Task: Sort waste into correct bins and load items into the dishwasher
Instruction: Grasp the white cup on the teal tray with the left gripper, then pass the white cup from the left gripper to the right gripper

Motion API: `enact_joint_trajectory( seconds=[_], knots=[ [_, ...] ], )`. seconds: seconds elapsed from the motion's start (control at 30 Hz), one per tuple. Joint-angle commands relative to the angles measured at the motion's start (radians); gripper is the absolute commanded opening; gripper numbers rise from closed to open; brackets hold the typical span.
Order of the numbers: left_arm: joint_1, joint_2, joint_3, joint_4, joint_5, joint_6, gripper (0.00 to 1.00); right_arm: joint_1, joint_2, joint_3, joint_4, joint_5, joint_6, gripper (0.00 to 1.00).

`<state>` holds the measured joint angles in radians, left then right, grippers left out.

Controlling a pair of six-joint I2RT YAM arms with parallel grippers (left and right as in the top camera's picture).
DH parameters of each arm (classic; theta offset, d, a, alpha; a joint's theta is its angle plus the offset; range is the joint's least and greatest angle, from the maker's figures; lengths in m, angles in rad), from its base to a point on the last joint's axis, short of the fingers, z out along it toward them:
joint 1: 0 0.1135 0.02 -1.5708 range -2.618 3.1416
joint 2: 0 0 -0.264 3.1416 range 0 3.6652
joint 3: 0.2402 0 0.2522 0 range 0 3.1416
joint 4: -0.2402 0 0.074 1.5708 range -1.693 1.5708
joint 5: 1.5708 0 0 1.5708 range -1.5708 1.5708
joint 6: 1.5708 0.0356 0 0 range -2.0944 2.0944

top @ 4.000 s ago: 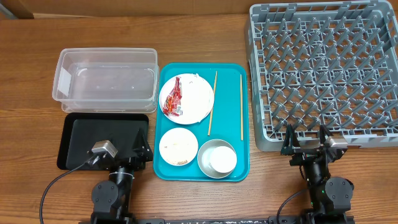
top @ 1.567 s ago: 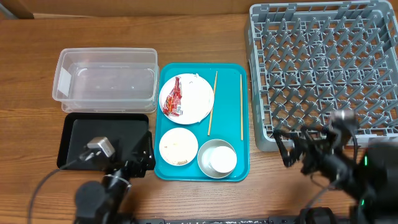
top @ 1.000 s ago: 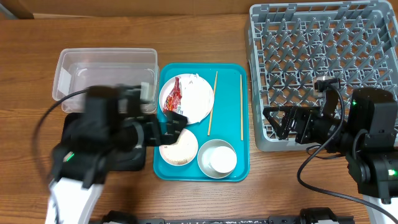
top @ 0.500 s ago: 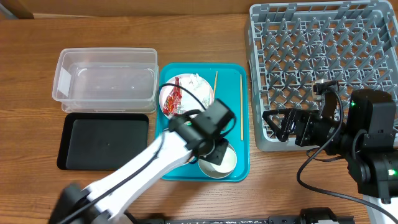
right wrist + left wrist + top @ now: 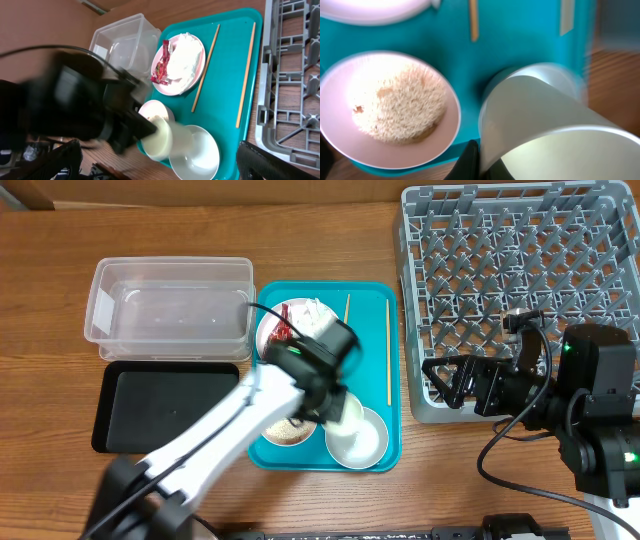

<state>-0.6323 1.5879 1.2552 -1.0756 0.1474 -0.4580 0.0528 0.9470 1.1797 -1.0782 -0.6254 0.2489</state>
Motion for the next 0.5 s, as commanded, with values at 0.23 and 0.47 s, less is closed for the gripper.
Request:
enact_joint_trajectory(
  seconds=[0.23, 0.47],
  knots=[
    [0.456, -0.159, 0.042, 0.03, 1.267, 0.438, 0.04, 0.127, 0.007, 0.017, 0.095, -0.219, -0.074, 0.91],
    [0.44, -0.159, 0.042, 0.031, 1.423, 0.459, 0.04, 0.359, 0.06, 0.018, 0.296, -0.196, -0.074, 0.91]
  ],
)
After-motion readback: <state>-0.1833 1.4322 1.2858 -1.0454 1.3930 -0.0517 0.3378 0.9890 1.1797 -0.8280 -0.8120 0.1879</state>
